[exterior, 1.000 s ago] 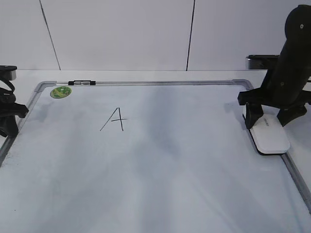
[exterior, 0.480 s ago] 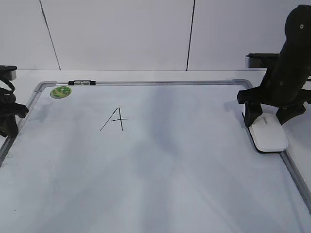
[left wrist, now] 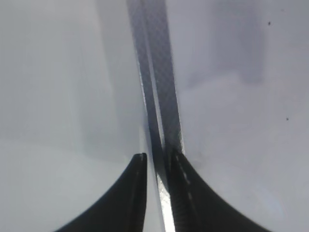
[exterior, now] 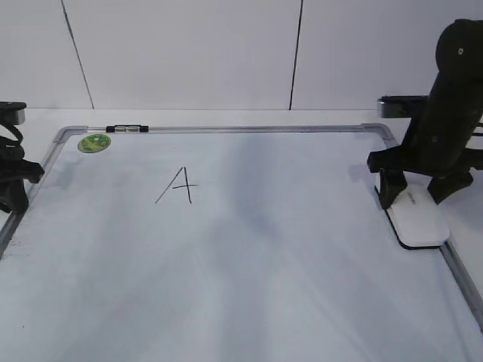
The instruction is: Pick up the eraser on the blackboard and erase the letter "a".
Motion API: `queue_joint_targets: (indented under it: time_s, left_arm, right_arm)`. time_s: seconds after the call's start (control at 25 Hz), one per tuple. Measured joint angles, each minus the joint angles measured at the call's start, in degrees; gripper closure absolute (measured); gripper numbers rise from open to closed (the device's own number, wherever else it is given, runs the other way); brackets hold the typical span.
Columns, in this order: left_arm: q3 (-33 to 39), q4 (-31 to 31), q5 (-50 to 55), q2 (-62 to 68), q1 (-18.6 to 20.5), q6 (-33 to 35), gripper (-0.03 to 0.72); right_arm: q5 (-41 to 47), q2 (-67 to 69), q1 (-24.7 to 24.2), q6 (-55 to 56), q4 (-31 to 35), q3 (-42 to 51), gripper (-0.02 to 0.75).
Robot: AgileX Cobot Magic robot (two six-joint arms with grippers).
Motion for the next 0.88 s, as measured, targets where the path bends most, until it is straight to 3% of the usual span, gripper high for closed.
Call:
queue_joint_targets:
  time_s: [0.28,0.88]
  left_arm:
    - [0.0,0.0,0.0,0.0,0.0,0.0,0.547]
    - [0.0,0.1,0.0,0.0,0.0,0.0,0.540]
  right_arm:
    - [0.3,0.1,0.0,-0.6,1.0,-0.8,0.094]
    - [11.5,-0.7,0.0,-0.8,-1.8,-10.7,0.091]
